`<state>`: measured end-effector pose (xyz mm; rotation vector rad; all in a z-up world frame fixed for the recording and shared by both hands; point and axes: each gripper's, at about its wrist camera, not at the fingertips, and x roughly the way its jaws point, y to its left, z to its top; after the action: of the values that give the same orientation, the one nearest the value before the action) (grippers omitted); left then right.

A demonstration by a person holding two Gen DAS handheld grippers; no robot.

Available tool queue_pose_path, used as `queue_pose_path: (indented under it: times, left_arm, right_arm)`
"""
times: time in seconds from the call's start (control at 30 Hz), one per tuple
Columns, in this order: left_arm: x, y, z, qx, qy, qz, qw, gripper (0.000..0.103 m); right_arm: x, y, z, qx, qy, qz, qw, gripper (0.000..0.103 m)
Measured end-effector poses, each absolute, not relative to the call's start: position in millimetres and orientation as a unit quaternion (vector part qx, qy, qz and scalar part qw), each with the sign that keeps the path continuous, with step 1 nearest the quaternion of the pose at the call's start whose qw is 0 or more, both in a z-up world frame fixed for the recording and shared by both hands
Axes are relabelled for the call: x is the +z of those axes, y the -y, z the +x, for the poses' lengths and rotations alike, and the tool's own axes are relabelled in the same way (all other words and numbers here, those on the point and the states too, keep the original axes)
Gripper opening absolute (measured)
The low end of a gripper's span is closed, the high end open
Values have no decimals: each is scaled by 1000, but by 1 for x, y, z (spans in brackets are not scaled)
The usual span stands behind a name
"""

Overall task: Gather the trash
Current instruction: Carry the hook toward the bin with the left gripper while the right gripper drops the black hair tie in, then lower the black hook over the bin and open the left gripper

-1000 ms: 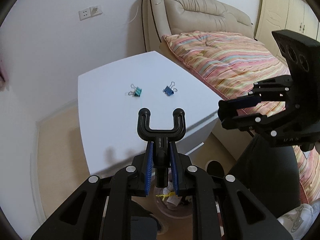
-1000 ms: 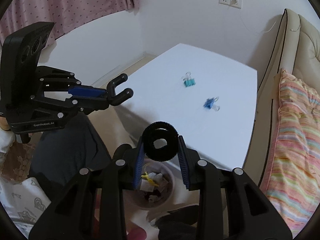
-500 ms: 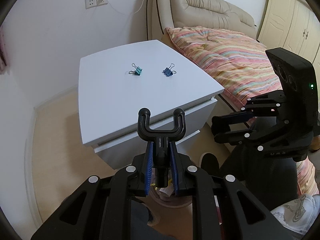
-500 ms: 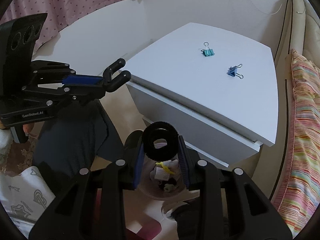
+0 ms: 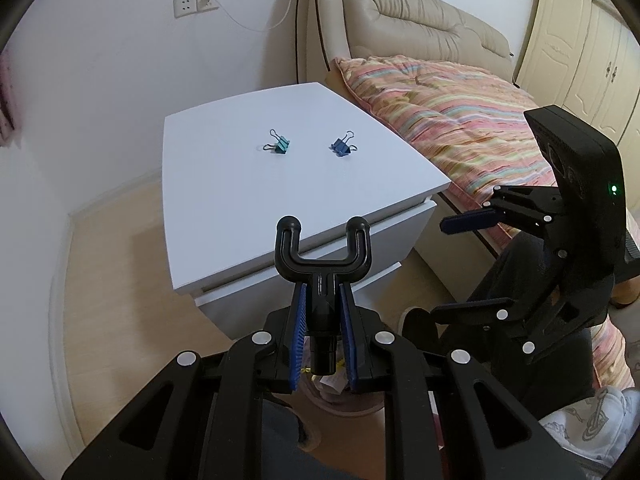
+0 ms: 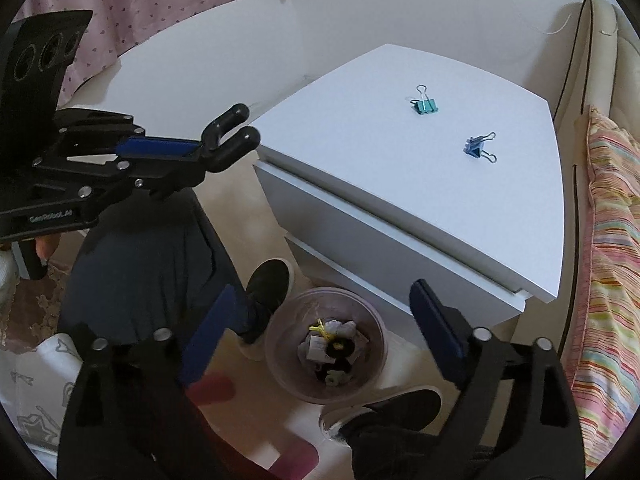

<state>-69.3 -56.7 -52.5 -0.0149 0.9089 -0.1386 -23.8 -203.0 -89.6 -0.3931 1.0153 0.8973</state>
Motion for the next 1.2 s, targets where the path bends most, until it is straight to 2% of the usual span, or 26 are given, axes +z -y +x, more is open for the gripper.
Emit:
queue_pose_path:
  times: [0.33,0.87,1.1,1.17,1.2]
  left_arm:
    - [-55,62,-66,-82,-442,-5,893,16]
    - [-59,84,-63,-109,-450,10,886,16]
    - [-60,97,-60,-123,-455,21,882,17]
    - [-61,98,-58,-126,-456,19,881,20]
    - [-62,98,-57,-126,-458,19,880,30]
  right_arm:
    - [-86,212,-18,395,-467,-163,774,98]
    - [-46,251,-12,333,-436,-143,824,99]
    - [-46,271,-4,317,-439,-121,832,99]
    - [-47,274,-3,317,-440,-117,832,99]
    - [-47,274,-3,317,-441,-116,831,99]
